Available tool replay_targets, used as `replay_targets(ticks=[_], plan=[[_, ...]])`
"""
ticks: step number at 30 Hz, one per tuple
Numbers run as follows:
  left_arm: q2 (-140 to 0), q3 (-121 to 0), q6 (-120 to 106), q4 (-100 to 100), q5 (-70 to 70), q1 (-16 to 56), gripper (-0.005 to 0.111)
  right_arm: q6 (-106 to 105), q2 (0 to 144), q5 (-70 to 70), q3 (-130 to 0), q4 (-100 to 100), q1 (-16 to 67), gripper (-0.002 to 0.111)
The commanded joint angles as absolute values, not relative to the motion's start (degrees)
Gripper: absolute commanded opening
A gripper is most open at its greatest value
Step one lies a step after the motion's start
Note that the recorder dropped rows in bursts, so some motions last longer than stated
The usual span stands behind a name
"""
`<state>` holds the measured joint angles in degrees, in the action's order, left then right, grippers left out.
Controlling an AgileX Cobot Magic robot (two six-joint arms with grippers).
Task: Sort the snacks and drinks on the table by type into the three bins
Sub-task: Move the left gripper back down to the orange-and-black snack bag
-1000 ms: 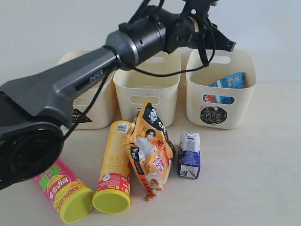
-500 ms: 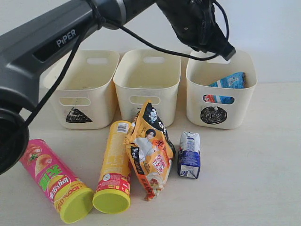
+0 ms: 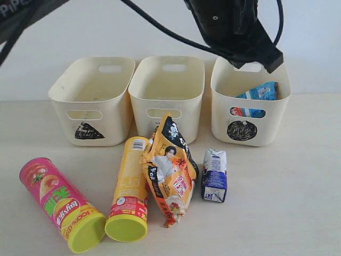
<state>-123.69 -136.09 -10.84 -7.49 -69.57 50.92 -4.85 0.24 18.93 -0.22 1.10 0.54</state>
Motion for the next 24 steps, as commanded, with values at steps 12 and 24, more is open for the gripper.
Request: replay_targets(ticks=[12, 24], plan=[[-104.7, -98.7, 1.3, -14.9, -69.1, 51.2, 0.004, -5.0, 0.0, 18.5, 0.0, 0.9, 0.6, 0.0], [-100.6, -85.3, 15.8, -14.2, -63.4, 46.4, 0.032, -5.0, 0.0, 18.5, 0.0, 0.9, 0.6, 0.0]])
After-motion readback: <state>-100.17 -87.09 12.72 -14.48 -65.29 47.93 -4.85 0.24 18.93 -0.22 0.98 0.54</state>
